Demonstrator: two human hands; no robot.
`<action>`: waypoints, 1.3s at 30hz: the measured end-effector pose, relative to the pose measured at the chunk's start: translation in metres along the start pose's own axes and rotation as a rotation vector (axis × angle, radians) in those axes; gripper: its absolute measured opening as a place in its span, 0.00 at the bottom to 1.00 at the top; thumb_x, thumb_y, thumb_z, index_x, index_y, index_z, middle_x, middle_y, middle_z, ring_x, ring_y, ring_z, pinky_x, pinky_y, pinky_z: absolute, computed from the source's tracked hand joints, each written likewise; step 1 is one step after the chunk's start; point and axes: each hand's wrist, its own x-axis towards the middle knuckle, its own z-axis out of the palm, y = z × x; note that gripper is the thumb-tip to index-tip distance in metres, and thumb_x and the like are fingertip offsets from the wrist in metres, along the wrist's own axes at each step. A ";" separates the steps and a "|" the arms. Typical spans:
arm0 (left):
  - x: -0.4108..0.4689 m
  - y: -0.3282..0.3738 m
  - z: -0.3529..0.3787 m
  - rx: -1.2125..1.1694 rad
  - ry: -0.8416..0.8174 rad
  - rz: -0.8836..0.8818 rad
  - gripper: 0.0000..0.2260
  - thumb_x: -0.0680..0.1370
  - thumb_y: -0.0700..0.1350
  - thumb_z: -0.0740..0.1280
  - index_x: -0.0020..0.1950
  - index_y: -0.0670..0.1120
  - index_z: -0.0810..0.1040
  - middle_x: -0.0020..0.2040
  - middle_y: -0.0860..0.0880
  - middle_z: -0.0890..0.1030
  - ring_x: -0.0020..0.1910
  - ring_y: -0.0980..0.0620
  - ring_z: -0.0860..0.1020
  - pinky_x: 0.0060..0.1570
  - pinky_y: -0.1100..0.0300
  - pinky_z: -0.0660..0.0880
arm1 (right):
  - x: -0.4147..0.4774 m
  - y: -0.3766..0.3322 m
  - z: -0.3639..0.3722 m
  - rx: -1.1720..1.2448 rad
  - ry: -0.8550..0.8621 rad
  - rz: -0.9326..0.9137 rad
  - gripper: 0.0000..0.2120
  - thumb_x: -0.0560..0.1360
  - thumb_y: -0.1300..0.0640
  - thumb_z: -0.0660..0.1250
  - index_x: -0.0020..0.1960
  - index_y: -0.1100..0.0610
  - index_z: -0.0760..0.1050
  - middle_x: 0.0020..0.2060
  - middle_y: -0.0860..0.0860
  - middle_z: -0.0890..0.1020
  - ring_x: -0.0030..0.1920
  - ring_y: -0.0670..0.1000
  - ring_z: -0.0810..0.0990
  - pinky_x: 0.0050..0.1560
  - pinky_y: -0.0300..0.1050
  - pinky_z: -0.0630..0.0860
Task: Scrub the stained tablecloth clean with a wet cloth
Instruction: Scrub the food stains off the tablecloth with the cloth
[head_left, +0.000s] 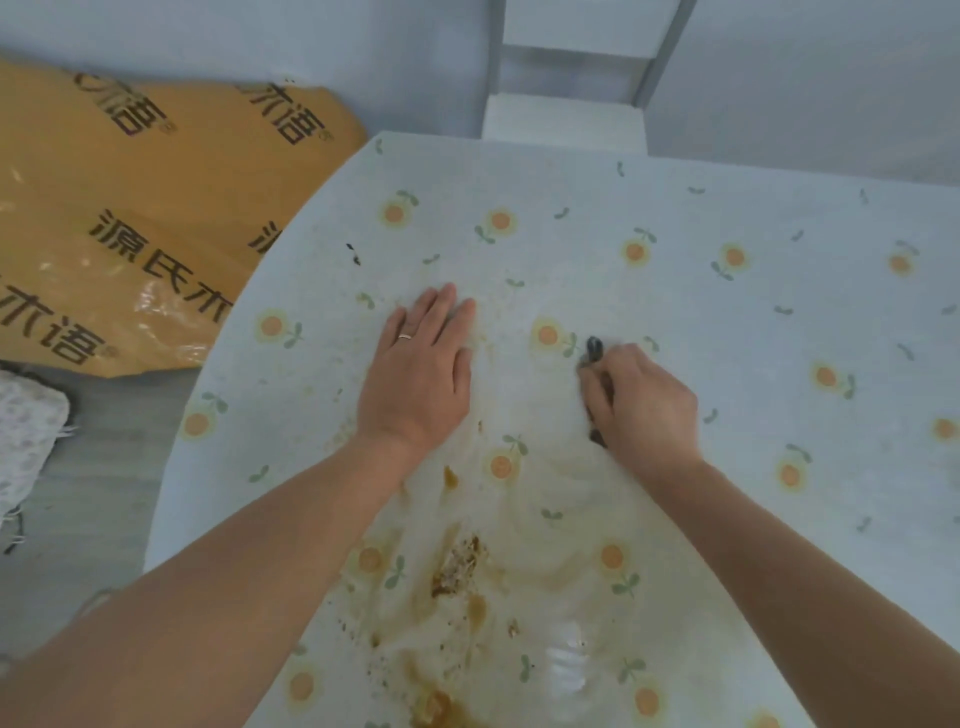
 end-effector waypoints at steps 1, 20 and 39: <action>0.000 0.000 0.000 -0.006 0.002 -0.007 0.25 0.86 0.50 0.49 0.83 0.47 0.62 0.84 0.47 0.59 0.83 0.48 0.55 0.81 0.46 0.53 | 0.019 0.012 -0.004 -0.007 0.021 0.105 0.12 0.82 0.47 0.60 0.46 0.55 0.71 0.42 0.51 0.78 0.37 0.57 0.77 0.35 0.45 0.64; 0.001 -0.001 0.003 -0.008 0.038 -0.006 0.25 0.84 0.49 0.50 0.81 0.47 0.65 0.82 0.47 0.62 0.82 0.48 0.59 0.81 0.47 0.54 | 0.095 -0.009 0.006 0.016 0.031 0.111 0.13 0.81 0.47 0.58 0.44 0.55 0.67 0.36 0.50 0.75 0.34 0.58 0.75 0.35 0.47 0.67; 0.000 0.000 0.003 -0.016 0.039 -0.016 0.25 0.84 0.49 0.51 0.82 0.48 0.64 0.83 0.48 0.61 0.82 0.50 0.58 0.81 0.48 0.52 | 0.172 0.019 0.005 -0.054 0.125 0.240 0.12 0.82 0.50 0.54 0.51 0.58 0.69 0.45 0.58 0.77 0.42 0.62 0.77 0.41 0.50 0.66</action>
